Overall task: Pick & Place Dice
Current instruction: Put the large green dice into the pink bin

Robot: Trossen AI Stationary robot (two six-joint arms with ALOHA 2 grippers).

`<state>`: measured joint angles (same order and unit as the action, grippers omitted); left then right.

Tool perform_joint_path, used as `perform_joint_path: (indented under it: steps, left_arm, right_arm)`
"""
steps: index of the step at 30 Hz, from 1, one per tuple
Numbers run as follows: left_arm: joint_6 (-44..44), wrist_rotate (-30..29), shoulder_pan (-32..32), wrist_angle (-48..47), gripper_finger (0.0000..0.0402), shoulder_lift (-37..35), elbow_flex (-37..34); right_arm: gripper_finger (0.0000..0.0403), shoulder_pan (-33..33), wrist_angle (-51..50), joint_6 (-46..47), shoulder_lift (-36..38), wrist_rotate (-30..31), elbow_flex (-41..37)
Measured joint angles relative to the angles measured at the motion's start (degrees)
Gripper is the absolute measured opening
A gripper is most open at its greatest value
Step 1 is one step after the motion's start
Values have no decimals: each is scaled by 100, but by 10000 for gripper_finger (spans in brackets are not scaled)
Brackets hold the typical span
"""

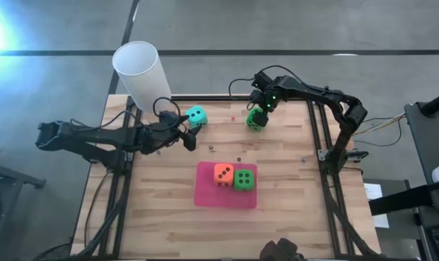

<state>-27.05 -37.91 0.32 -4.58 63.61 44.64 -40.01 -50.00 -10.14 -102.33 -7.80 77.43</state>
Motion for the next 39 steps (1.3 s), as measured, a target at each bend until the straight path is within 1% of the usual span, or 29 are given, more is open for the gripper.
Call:
perform_joint_path:
  steps: [6,14,19,25,39]
  left_arm:
    - [0,0,0,0,353,2,0]
    - [0,1,0,0,347,1,0]
    - [0,0,0,0,349,0,0]
    - [0,0,-2,0,354,0,0]
    - [0,0,-7,0,349,0,0]
  right_arm:
    - [384,0,177,-20,-3,3,-21]
    - [384,2,166,-12,-5,68,-35]
    - [384,2,128,7,-5,68,-38]
    - [384,2,136,-23,-5,-108,-62]
    - [384,2,290,-32,-8,-136,-270]
